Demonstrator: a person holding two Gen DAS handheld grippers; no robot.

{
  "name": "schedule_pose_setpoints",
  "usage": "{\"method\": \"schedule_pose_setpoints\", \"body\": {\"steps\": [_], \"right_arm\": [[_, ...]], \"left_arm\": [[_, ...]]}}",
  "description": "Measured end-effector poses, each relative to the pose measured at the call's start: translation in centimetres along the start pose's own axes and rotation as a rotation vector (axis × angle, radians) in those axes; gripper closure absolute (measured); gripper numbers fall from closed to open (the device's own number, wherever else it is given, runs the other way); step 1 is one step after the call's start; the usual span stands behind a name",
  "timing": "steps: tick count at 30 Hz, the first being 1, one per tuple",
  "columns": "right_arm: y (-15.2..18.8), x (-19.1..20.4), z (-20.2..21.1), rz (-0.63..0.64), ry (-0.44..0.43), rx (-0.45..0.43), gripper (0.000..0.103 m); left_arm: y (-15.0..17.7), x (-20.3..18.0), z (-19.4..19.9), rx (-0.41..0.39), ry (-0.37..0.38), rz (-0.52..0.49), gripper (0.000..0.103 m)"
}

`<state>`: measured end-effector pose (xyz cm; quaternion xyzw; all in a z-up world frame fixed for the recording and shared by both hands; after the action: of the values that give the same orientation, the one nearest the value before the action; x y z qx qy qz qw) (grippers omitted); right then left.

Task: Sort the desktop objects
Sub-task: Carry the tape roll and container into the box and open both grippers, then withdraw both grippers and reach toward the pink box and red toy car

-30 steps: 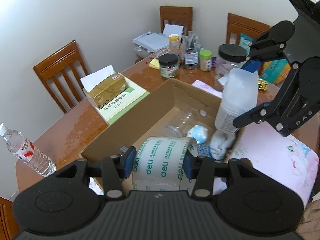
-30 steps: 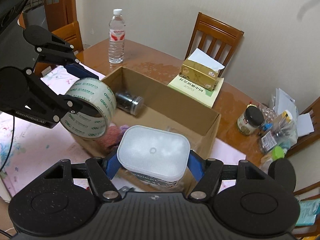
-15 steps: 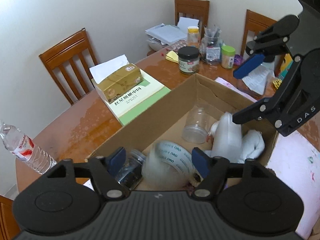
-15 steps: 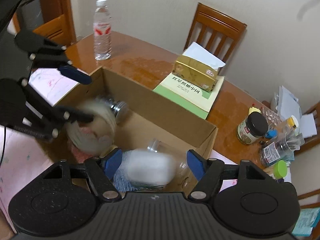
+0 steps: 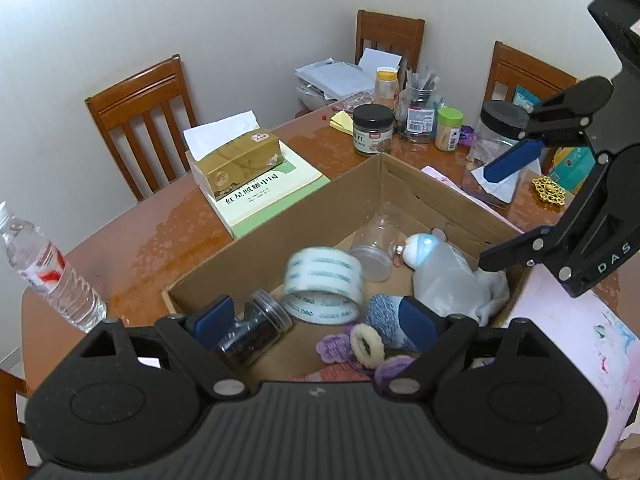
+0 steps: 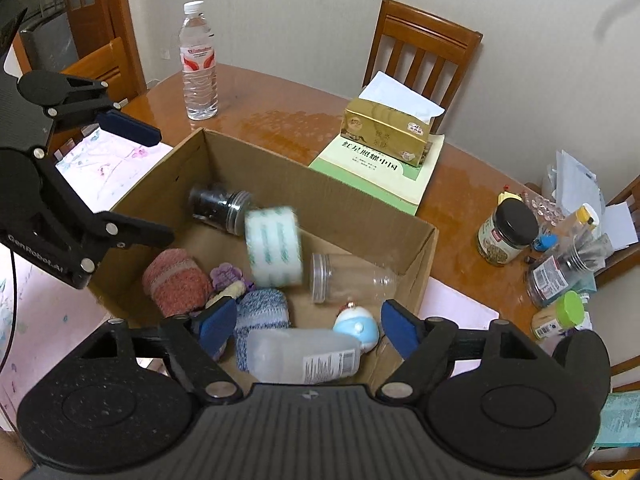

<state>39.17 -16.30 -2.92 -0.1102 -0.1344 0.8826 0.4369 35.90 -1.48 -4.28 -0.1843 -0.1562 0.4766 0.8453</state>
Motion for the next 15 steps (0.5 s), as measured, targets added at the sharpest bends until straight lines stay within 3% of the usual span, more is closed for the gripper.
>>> {"method": "schedule_pose_setpoints", "body": {"steps": [9, 15], "right_arm": [[3.1, 2.7, 1.4, 0.012, -0.008, -0.017, 0.019], [4.5, 4.7, 1.8, 0.004, -0.035, -0.042, 0.018]], "left_arm": [[3.4, -0.5, 1.7, 0.041, 0.037, 0.082, 0.013], [5.9, -1.4, 2.9, 0.012, 0.006, 0.074, 0.009]]}}
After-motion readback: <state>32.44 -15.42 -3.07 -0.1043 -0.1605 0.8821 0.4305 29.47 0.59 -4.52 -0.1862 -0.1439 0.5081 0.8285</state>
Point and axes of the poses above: each gripper's, at about its wrist camera, not at the fingertips, and z roughly against the way its jaws point, x to its left, y to its underside, the point moved 8 cm from there along -z, roughly the way its jaws point, and after that the axes turned 13 degrees about x, right-handed, at the moved point
